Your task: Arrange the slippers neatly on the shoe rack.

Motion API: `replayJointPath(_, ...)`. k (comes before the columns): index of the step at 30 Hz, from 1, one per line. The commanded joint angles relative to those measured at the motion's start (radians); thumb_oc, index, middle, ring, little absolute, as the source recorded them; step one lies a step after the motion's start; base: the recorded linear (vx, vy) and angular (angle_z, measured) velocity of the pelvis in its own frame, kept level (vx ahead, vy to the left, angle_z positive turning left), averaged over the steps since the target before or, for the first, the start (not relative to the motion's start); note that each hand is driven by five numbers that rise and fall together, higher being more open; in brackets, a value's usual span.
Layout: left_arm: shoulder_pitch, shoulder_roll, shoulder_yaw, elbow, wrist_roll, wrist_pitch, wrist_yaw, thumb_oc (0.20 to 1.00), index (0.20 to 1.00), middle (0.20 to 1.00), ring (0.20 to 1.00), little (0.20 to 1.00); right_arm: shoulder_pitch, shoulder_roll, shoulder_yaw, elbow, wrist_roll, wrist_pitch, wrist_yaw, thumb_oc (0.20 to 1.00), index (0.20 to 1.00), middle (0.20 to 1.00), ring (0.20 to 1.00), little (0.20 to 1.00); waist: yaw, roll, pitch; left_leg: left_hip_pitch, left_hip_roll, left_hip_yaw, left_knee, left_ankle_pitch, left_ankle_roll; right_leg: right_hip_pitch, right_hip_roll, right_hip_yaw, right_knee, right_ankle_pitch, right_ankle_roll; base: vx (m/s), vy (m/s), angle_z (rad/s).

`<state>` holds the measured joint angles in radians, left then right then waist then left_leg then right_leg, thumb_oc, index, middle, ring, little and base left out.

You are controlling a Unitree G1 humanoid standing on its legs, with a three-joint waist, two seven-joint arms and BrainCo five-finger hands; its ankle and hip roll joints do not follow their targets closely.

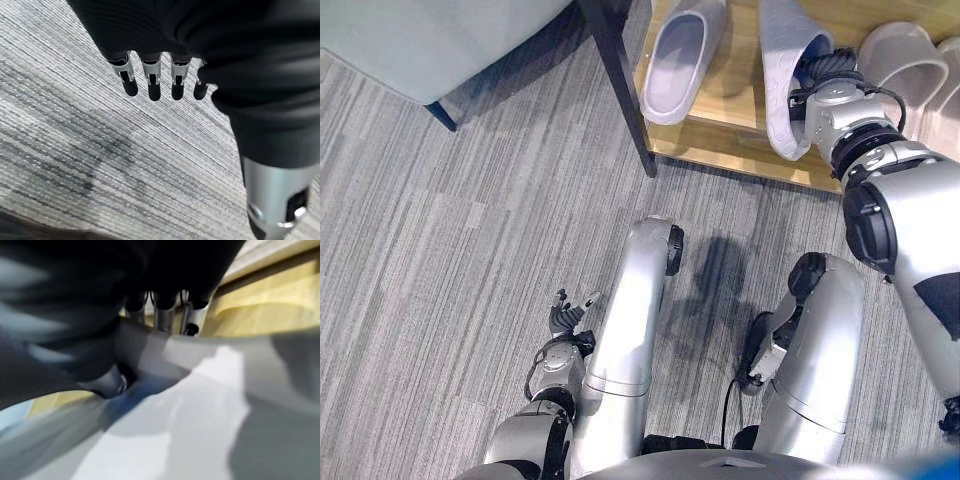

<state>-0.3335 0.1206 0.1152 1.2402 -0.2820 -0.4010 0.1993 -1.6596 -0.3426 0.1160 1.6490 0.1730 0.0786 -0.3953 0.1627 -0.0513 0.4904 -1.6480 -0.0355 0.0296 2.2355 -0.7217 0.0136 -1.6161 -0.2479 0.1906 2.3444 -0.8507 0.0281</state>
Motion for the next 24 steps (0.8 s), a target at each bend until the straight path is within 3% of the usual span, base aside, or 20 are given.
replayJointPath(1, 0.026, -0.04, -0.082, -0.01, 0.031, -0.046, 0.008, 1.0, 1.0, 1.0, 1.0, 1.0, -0.141, -0.031, -0.044, -0.004, 0.048, -0.078, -0.012, 1.0, 1.0, 1.0, 1.0, 1.0, 0.031, 0.0, 0.0, 0.078, -0.004, -0.018, 0.105, -0.113, 0.048, 0.053, 0.03, 0.157, -0.039, 0.258, 0.02, 0.0, 0.0, 0.0)
replayJointPath(13, 0.017, -0.074, -0.12, 0.041, 0.043, -0.033, 0.01, 1.0, 1.0, 1.0, 1.0, 1.0, -0.125, -0.021, -0.171, -0.067, 0.174, -0.151, -0.042, 1.0, 1.0, 1.0, 1.0, 1.0, 0.017, 0.014, 0.004, 0.078, 0.004, -0.009, 0.118, -0.115, 0.055, 0.053, 0.036, 0.175, -0.014, 0.265, 0.009, 0.0, 0.008, 0.0)
replayJointPath(17, 0.001, -0.075, -0.119, 0.075, 0.051, -0.028, 0.02, 1.0, 1.0, 1.0, 1.0, 1.0, -0.124, 0.024, -0.221, -0.1, 0.228, -0.146, -0.03, 1.0, 1.0, 1.0, 1.0, 1.0, 0.004, 0.011, 0.009, 0.078, 0.007, -0.01, 0.114, -0.114, 0.054, 0.053, 0.037, 0.175, -0.017, 0.268, 0.006, -0.03, -0.001, 0.0)
replayJointPath(19, -0.023, -0.086, -0.105, 0.102, 0.054, -0.033, 0.034, 1.0, 1.0, 1.0, 1.0, 1.0, -0.071, 0.111, -0.245, -0.205, 0.209, -0.171, -0.011, 1.0, 1.0, 1.0, 1.0, 1.0, -0.029, 0.004, 0.024, 0.078, 0.022, -0.014, 0.101, -0.107, 0.049, 0.052, 0.047, 0.172, -0.023, 0.272, -0.001, -0.1, -0.025, -0.03)
replayJointPath(24, -0.036, -0.089, -0.094, 0.101, 0.044, -0.033, 0.042, 1.0, 1.0, 1.0, 1.0, 1.0, -0.012, 0.188, -0.266, -0.344, 0.21, -0.191, -0.018, 1.0, 1.0, 1.0, 1.0, 1.0, -0.055, -0.006, 0.022, 0.078, 0.031, -0.016, 0.086, -0.1, 0.043, 0.054, 0.055, 0.162, -0.037, 0.282, 0.0, -0.02, -0.01, -0.07)
